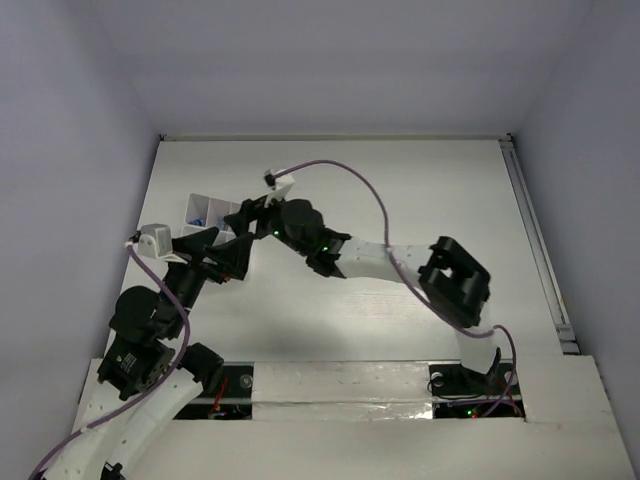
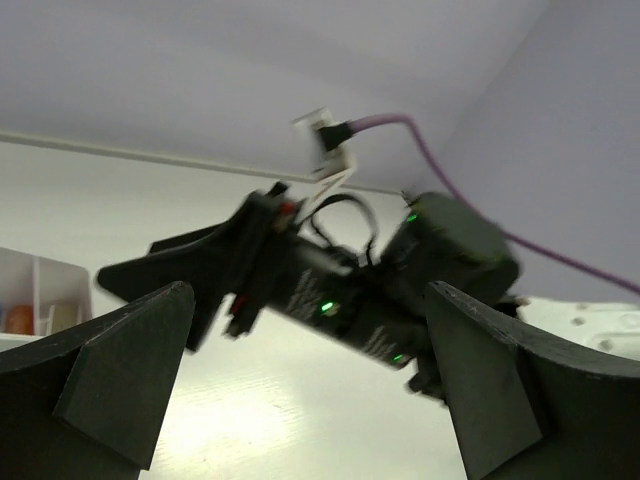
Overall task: Sort the stationery into containers
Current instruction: Place the pen in the storage box, then pick up the scissors from the center of the board.
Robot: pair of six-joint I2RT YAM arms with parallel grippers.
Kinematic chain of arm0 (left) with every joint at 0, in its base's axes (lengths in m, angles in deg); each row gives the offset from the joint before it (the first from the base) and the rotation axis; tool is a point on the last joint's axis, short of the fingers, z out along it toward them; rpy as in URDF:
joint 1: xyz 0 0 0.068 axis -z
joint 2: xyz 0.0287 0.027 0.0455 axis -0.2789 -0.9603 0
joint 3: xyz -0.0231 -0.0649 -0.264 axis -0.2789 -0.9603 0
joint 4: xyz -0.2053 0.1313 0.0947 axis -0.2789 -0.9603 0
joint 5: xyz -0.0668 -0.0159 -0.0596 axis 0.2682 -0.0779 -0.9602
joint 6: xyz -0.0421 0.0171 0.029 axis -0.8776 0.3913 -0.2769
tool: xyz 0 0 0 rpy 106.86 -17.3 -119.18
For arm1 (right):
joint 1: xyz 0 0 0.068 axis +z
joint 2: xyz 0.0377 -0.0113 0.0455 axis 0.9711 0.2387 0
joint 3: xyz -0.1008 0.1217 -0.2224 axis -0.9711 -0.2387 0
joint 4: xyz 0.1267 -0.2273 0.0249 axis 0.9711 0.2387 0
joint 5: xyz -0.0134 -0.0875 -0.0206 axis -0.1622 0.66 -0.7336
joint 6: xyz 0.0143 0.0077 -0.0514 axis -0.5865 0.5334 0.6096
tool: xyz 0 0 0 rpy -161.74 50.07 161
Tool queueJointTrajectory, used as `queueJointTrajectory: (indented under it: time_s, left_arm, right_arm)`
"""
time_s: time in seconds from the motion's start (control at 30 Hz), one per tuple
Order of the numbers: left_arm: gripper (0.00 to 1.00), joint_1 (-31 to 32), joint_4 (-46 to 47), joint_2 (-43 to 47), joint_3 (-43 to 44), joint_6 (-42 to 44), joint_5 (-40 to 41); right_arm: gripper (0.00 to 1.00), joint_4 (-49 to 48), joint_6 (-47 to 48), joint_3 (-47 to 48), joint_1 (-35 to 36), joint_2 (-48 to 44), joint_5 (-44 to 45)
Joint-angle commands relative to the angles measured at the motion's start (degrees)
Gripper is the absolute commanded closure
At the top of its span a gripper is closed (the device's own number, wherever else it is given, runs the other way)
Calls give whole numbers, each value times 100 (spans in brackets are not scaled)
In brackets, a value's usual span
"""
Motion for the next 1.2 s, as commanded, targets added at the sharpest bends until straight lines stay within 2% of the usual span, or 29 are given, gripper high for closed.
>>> queueJointTrajectory:
  time_s: [0.0, 0.13, 0.17, 0.27, 0.33, 0.4, 0.5, 0.57, 0.67, 0.8, 0.83, 0.9, 1.03, 1.1, 1.17]
  left_arm:
    - [1, 34, 786, -433, 70, -89, -595]
    - [1, 34, 1946, -951, -466, -475, -1324]
    - [1, 34, 2148, -1309, -554, -581, -1595]
    - [1, 209, 3027, -2145, -932, -634, -1809]
    - [1, 428, 3652, -2602, -1100, -556, -1704]
    - [1, 1042, 3968, -3367, -952, -259, -1275]
    - [1, 1860, 4162, -4518, -391, 329, -685]
    - [1, 2081, 4172, -5455, -21, 560, -667]
    - [6, 2398, 3962, -6563, 753, 990, -675]
    - [23, 2627, 3471, -7639, 1797, 1535, -771]
    - [32, 2696, 3321, -7849, 2000, 1641, -859]
    - [36, 2846, 2857, -8412, 2587, 1983, -1060]
    - [36, 3057, 2494, -9204, 3319, 2573, -1141]
    - [48, 3119, 2415, -9617, 3679, 2661, -1158]
    - [53, 3119, 2335, -9959, 3917, 2679, -1168]
  right_arm:
    - [23, -247, -315, -930, -590, -1066, 165]
    - [23, 358, -650, -2257, -1407, -2384, 357]
    - [23, 491, -693, -2756, -1591, -2944, 376]
    - [23, 1010, -861, -3436, -2339, -3816, 253]
    - [23, 1440, -887, -3920, -2735, -4660, 235]
    - [19, 1783, -818, -4114, -2893, -5353, 331]
    - [6, 2643, -738, -4325, -3061, -5901, 665]
    - [0, 2908, -712, -4474, -3061, -6419, 780]
    - [0, 3514, -668, -4563, -3113, -7140, 1043]
    - [0, 4182, -545, -4563, -3114, -8133, 1395]
    - [0, 4253, -510, -4563, -3114, -8309, 1465]
    - [0, 4499, -422, -4519, -3114, -8721, 1579]
    - [0, 4754, -255, -4326, -3114, -9057, 1764]
    - [0, 4816, -193, -4255, -3114, -9154, 1765]
    - [0, 4790, -193, -4273, -3114, -9198, 1625]
